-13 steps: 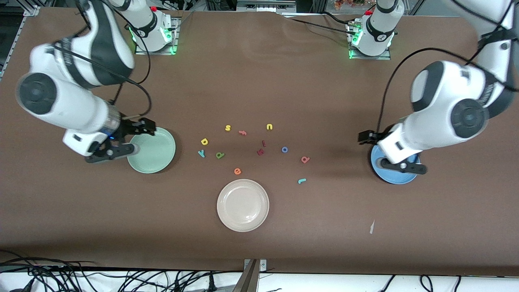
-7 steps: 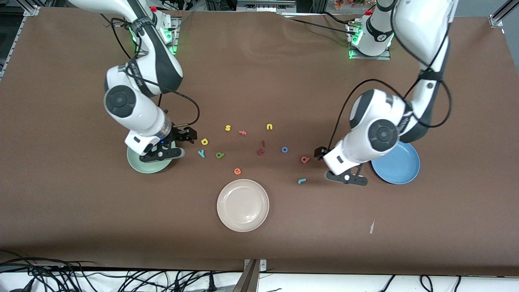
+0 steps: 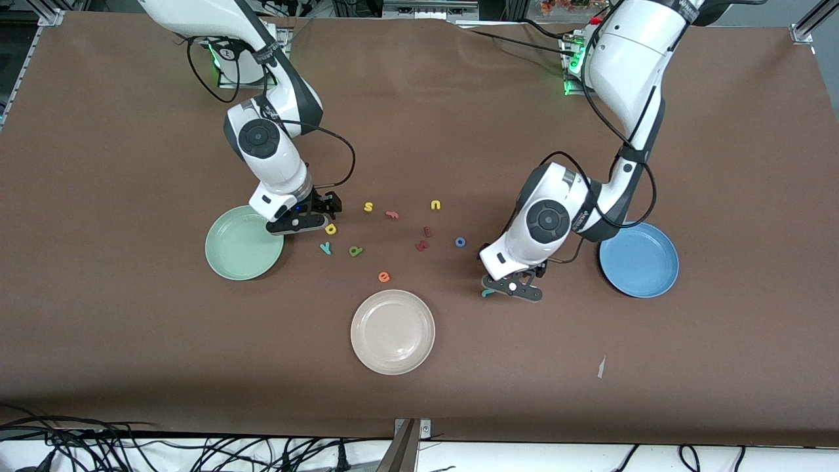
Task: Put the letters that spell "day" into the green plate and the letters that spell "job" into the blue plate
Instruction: 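Move both grippers from rest toward the scattered foam letters, then grasp yellow 'a' with the right gripper while the left gripper grasps pink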
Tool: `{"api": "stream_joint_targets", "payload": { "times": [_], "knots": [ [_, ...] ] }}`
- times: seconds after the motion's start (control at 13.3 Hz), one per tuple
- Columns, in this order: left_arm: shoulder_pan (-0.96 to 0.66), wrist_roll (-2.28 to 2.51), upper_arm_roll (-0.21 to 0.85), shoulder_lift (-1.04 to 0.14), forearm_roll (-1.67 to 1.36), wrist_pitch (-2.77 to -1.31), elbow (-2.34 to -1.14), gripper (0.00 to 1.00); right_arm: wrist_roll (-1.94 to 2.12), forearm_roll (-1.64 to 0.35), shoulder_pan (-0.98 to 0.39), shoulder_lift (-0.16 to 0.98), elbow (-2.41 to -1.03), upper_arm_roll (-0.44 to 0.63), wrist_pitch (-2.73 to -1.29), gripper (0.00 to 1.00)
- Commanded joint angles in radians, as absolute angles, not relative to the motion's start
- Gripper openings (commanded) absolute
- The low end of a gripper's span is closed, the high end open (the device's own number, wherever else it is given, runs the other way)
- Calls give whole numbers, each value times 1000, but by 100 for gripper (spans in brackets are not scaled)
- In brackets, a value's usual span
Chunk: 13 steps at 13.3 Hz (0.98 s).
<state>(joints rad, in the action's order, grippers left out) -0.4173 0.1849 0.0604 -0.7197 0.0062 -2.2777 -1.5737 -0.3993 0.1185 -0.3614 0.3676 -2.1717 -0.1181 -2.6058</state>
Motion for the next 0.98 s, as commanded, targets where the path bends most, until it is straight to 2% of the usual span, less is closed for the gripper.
{"api": "stream_joint_targets", "payload": {
  "times": [0.0, 0.3, 0.45, 0.6, 0.75, 0.9],
  "knots": [
    [-443, 190, 51, -707, 46, -2396, -1658, 97, -419, 155, -354, 429, -2180, -144, -2700, 100],
    [-454, 190, 51, -707, 48, -2439, -1706, 95, -417, 163, -354, 456, -2180, -147, -2732, 100],
    [-462, 190, 51, -689, 48, -2438, -1736, 89, -419, 201, -354, 475, -2172, -147, -2734, 99],
    [-466, 199, 51, -687, 48, -2437, -1741, 82, -419, 212, -356, 501, -2169, -147, -2763, 92],
    [-476, 201, 51, -674, 48, -2437, -1759, 77, -419, 213, -357, 509, -2168, -147, -2773, 80],
    [-476, 201, 51, -673, 48, -2437, -1763, 67, -417, 213, -357, 509, -2157, -147, -2773, 71]
  ]
}}
